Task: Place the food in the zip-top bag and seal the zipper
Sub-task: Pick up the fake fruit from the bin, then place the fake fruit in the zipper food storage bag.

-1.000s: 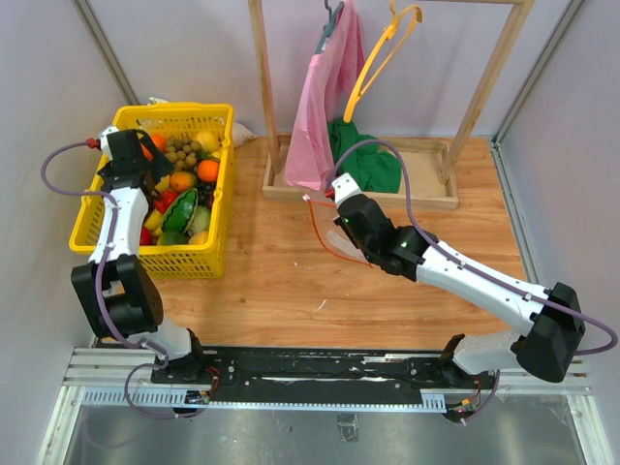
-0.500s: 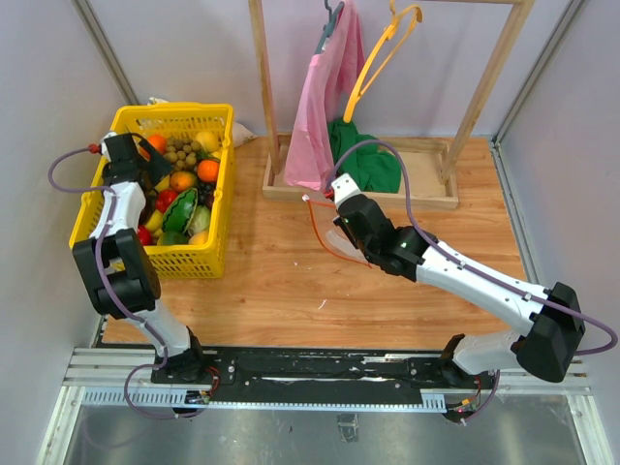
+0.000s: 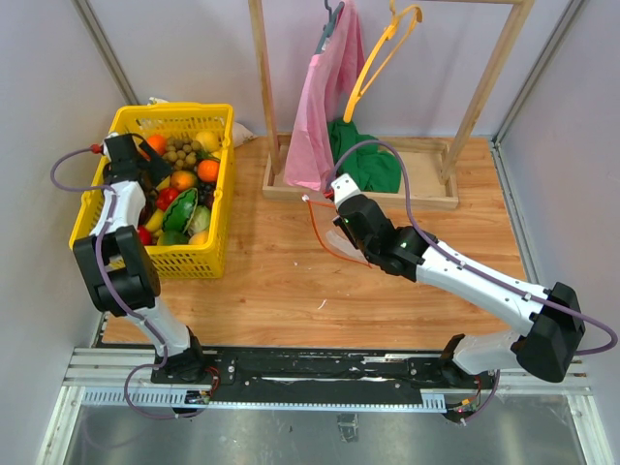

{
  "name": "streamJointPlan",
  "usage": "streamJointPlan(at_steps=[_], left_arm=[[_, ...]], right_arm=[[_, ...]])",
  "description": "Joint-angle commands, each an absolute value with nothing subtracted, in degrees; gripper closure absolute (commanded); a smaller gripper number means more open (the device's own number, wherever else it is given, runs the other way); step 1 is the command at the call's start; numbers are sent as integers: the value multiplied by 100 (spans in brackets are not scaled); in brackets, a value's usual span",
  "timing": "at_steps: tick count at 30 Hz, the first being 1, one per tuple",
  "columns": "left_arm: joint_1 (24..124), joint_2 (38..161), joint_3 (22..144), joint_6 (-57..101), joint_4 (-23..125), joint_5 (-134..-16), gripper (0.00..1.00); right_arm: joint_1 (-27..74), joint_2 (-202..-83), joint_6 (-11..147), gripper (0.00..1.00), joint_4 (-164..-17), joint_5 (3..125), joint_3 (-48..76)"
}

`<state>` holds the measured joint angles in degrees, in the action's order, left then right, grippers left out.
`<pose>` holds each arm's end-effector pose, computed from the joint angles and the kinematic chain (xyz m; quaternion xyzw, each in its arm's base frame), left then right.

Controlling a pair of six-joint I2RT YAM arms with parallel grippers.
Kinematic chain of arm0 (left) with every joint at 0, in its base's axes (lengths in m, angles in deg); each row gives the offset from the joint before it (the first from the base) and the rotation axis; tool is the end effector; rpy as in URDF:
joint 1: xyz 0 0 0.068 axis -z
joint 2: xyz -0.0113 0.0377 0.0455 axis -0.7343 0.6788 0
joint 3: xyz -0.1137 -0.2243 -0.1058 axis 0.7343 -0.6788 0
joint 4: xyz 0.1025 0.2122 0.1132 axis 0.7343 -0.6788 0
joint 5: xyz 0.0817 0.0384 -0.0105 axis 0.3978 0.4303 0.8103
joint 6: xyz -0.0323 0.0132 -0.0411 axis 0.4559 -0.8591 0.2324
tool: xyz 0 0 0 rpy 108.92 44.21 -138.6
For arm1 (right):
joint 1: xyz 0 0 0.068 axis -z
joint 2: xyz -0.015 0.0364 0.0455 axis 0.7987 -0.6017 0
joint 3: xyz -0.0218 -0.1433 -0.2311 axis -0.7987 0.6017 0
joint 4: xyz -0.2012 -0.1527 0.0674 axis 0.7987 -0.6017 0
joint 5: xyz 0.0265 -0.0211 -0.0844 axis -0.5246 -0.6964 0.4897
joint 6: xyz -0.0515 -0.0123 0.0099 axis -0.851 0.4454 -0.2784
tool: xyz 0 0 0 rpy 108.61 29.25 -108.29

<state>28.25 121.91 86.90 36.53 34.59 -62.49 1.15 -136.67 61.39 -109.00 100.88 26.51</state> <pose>0.3735 0.1312 0.2734 -0.3556 0.8178 0.0050 0.4525 0.1966 0.2220 0.3202 -0.2559 0.8135 0.0075 0.5221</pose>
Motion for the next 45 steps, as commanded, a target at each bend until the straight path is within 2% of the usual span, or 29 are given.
streamJointPlan(at_steps=[1, 12, 18, 35, 45], left_arm=[[2791, 11681, 8784, 3538, 3300, -6286, 45], [2821, 10528, 8400, 3583, 3162, -6795, 54], [3153, 9850, 8333, 3501, 2970, -6933, 57], [4604, 8724, 8244, 3495, 2655, -7883, 60], [6270, 8467, 7482, 3888, 3349, -7942, 63]], right_arm=[[57, -13607, 6126, 99, -10799, 10053, 2713], [61, -13522, 6147, 99, -10870, 10039, 2674], [61, -13497, 6132, 99, -10902, 10103, 2645], [54, -13451, 6145, 99, -10944, 10258, 2641], [61, -13444, 6224, 99, -10920, 10242, 2624]])
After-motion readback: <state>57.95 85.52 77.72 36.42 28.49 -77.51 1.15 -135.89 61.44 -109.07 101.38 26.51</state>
